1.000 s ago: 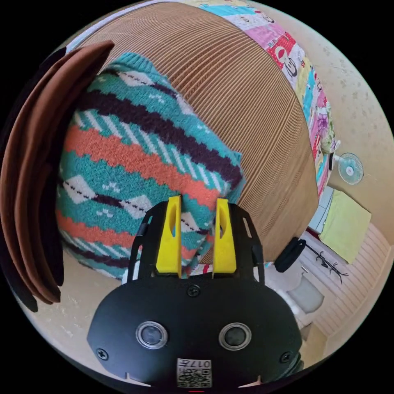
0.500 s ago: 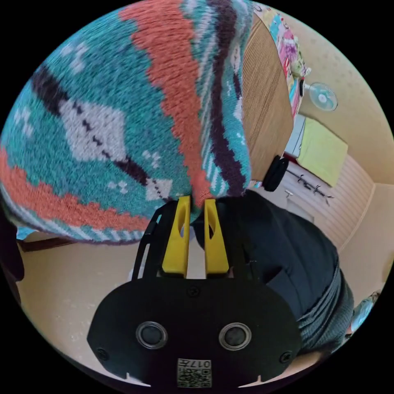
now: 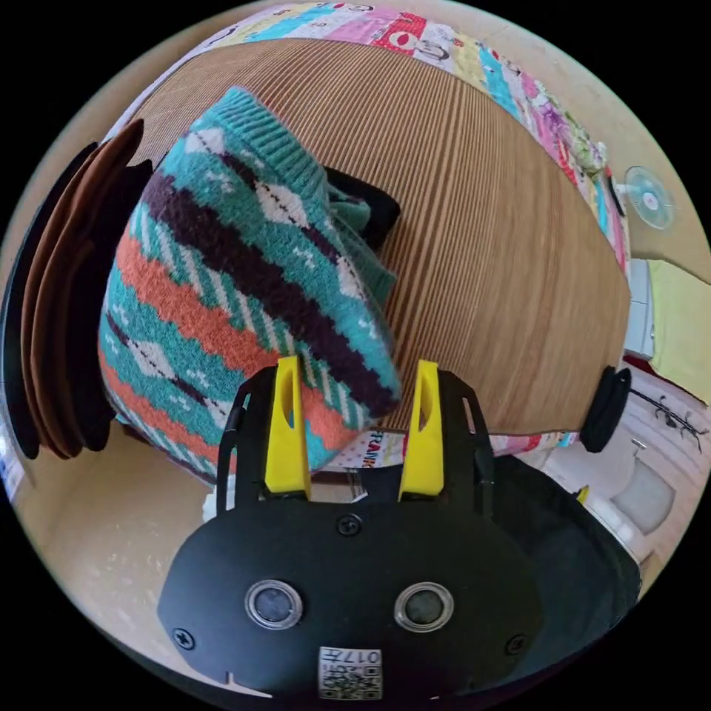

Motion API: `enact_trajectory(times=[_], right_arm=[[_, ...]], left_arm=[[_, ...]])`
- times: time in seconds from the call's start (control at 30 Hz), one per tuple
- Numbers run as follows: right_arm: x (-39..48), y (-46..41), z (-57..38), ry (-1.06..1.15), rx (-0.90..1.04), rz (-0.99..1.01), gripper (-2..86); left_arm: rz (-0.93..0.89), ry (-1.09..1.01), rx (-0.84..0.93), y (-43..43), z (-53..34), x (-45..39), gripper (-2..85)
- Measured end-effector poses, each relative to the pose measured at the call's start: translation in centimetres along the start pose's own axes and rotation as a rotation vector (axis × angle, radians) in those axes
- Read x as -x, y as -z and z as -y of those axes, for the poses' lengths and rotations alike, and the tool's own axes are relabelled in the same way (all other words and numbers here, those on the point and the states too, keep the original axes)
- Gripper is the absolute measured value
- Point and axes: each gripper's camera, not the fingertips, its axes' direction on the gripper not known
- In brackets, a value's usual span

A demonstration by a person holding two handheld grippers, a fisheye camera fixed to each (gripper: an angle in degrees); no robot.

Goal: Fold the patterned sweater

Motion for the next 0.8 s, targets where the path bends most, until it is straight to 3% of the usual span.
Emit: enact_trajectory(times=[0.1,0.23,0.33,0.4,0.5,0.6,0.67,0.8], right_arm=[[-0.9,-0.1,1.9,0.0,0.013,0.038,0.3],[-1.8,-0.8,4.1,0.003,0.085,0.036,0.3],[-2.9,-0.8,5.6,0.004,0.14,0.002,0.4],[-4.3,-0.4,6.4,-0.005,0.16,-0.013,0.4],[-6.5,0.6,7.1,-0.036,0.161,-0.032,0.4],[-8.7,1.4,7.3,-0.063,0.161,-0.035,0.3],[-10.0,1.4,7.5,-0.073,0.174,-0.015,0.3],[-12.5,0.3,8.5,-0.084,0.289,0.044,0.4]], left_arm=[[0.185,-0.048,0.055,-2.1,1.0,-3.6,16.1],[0.145,0.043,0.015,-2.6,-1.0,-1.9,10.8],[-0.191,0.208,0.007,-5.4,-5.3,3.8,4.3],[-0.568,0.401,-0.038,-9.3,-10.6,9.2,3.6],[-0.899,0.431,-0.2,-12.2,-16.5,12.6,3.1],[-1.217,0.312,-0.493,-11.7,-21.8,14.6,2.6],[-1.326,0.201,-0.688,-9.7,-24.9,16.1,2.0],[-1.389,-0.107,-1.049,-1.8,-30.7,18.9,0.7]])
